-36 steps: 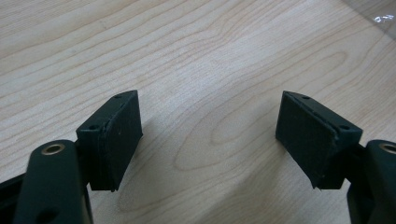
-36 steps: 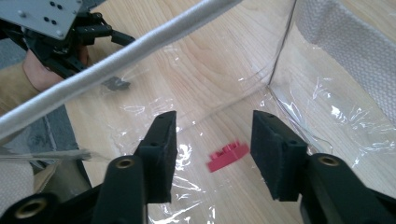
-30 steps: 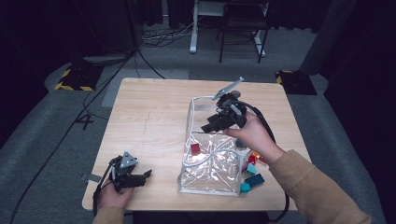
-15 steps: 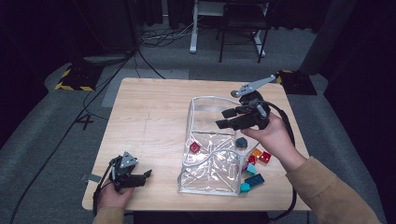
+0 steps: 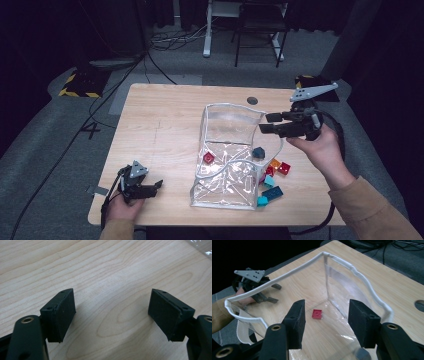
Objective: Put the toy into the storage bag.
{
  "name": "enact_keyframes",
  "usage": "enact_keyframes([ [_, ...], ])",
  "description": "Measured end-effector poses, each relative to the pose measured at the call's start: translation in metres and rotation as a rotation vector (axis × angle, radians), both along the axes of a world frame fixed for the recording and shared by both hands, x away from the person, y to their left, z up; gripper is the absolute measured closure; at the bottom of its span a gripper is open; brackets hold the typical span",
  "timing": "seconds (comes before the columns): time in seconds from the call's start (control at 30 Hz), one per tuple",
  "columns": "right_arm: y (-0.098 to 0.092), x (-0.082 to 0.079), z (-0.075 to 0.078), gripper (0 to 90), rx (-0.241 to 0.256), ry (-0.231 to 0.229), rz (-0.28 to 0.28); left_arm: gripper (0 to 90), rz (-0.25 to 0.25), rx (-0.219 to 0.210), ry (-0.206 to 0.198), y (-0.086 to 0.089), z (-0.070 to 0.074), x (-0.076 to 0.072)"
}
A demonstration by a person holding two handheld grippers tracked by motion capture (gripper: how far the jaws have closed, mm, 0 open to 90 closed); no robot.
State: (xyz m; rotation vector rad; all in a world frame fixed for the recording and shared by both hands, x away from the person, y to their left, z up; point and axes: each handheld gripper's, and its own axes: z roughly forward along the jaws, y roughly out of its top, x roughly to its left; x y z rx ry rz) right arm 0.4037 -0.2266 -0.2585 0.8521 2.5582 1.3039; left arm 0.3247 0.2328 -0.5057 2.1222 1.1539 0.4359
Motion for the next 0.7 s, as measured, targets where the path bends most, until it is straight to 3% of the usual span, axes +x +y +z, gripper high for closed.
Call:
enact_keyframes([
  [0.4, -0.056, -0.008, 0.004, 48.7, 0.024, -0.025, -0.106, 20.6, 0.010, 0.000, 0.004, -0.001, 0.000, 0.003],
  [0.7, -0.087, -0.008, -0.002, 48.8, 0.050, -0.020, -0.170, 20.6, 0.010, 0.000, 0.004, -0.001, 0.000, 0.003],
])
